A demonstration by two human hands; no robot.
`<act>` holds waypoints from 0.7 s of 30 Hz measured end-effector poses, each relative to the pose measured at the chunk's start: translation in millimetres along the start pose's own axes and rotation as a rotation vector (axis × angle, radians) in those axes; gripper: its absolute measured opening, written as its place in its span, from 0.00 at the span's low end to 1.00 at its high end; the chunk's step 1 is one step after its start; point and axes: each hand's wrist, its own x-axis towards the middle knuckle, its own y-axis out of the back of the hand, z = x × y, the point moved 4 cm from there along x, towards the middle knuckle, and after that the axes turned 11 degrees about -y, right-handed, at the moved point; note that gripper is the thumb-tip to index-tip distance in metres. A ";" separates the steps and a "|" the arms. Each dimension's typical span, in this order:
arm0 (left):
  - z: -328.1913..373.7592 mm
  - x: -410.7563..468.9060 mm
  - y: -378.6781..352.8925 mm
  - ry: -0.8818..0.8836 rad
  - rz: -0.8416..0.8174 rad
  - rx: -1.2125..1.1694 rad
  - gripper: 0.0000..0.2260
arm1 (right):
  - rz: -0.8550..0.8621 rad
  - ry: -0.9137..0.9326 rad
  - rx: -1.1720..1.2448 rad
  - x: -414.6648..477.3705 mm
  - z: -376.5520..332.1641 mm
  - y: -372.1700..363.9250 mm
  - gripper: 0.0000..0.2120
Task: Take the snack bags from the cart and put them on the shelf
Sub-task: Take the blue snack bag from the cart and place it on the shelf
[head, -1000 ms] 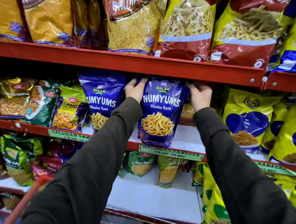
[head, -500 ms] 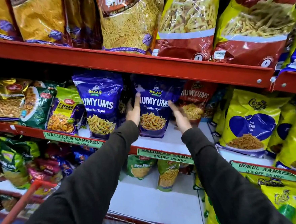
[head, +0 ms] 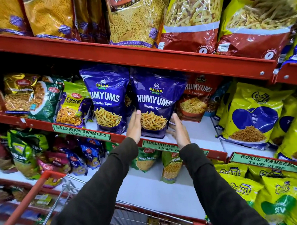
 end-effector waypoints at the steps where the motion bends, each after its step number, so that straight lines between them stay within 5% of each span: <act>1: -0.6 -3.5 4.4 -0.014 0.020 0.018 0.33 | -0.002 0.003 -0.009 -3.5 2.3 -0.9 0.24; 11: 7.8 -21.5 20.0 -0.060 0.064 0.166 0.27 | -0.023 -0.019 -0.188 -23.5 19.5 -9.4 0.25; 17: -3.8 -63.8 26.0 -0.215 0.279 0.025 0.17 | 0.249 0.246 -0.213 -69.6 23.7 5.5 0.19; 21: -34.8 -105.6 15.2 -0.322 0.189 0.162 0.10 | 0.262 0.316 -0.321 -99.7 61.1 20.7 0.12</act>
